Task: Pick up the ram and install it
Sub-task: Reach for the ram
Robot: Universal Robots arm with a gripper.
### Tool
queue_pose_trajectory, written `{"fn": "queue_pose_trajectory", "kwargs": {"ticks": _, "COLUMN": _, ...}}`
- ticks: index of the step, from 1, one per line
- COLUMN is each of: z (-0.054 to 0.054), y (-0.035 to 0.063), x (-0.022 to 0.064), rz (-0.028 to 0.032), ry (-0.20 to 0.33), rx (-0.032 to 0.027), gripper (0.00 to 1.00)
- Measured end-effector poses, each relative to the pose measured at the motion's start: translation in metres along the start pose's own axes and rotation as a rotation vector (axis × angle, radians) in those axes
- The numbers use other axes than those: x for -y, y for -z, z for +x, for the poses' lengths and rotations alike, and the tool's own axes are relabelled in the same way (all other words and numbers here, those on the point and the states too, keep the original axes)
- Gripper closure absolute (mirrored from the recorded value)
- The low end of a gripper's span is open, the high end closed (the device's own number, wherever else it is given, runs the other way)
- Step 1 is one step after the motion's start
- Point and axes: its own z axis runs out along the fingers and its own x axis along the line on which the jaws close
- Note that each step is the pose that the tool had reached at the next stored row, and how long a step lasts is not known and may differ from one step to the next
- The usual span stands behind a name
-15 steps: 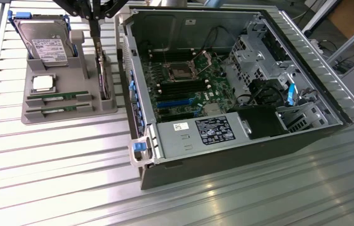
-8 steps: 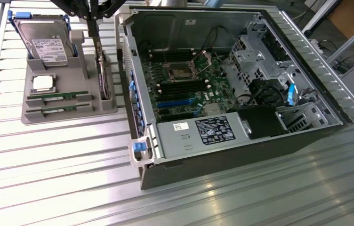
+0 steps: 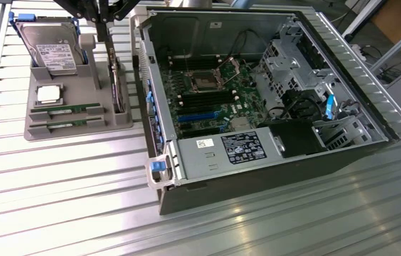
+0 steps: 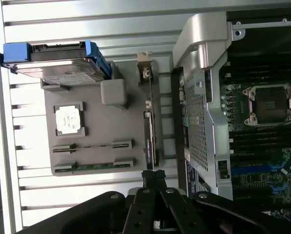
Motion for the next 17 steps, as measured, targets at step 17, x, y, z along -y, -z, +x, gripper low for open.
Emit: {"fn": "queue_pose_trajectory", "kwargs": {"ticks": 17, "z": 0.012, "y": 0.0002, "x": 0.0009, "rz": 0.0, "ry": 0.0, "rx": 0.0, "gripper": 0.9}}
